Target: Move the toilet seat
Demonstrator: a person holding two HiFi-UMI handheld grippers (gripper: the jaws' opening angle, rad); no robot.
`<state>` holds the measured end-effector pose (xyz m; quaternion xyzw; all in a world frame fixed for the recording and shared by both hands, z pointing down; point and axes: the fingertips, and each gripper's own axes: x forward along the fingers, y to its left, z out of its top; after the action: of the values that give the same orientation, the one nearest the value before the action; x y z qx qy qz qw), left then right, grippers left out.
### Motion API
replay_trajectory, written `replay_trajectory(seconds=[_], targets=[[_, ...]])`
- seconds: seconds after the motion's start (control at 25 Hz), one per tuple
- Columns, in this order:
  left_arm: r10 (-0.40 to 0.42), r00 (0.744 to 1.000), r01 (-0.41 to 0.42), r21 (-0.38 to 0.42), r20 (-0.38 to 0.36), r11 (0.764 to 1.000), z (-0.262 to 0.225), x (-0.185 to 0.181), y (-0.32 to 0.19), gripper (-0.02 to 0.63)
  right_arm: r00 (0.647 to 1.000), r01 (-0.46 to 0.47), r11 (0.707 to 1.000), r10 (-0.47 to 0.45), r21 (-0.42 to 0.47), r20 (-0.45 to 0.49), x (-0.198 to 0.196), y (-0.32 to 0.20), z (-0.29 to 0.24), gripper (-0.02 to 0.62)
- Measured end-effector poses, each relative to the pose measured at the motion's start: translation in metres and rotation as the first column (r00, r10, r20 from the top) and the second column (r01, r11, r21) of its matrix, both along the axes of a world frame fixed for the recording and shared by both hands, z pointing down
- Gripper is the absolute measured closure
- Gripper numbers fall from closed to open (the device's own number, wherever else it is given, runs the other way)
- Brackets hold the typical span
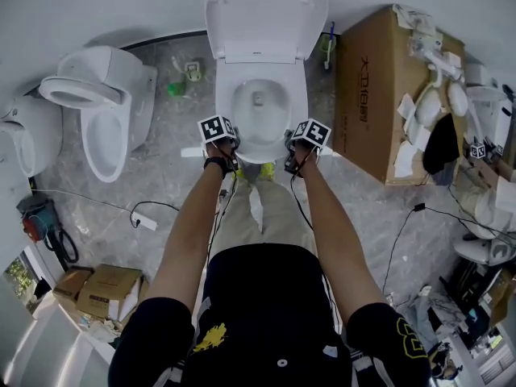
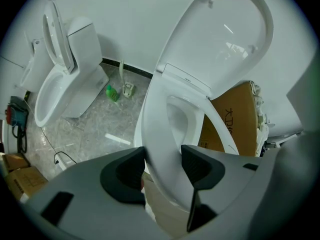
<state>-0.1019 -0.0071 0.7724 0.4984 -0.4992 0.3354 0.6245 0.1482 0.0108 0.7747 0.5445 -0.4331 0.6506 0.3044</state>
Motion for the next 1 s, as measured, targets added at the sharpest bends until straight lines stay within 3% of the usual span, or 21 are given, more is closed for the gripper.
replay_trajectory(seconds=[0.48, 1.0], targets=[[-0.018, 1.000, 0.018, 0.018, 0.003, 1.000, -0.040, -0.001, -0.029, 0.362, 1.000, -0.025, 1.000, 0.025, 0.002, 0.012, 0.000, -0.029, -0.040, 0.328], [-0.043, 0.999, 0.044, 0.078, -0.014, 0.996, -0.077, -0.003, -0.066, 0.362, 0.998, -0.064, 0.993, 0.062, 0.103, 0.022, 0.001, -0.071, -0.080, 0.334]])
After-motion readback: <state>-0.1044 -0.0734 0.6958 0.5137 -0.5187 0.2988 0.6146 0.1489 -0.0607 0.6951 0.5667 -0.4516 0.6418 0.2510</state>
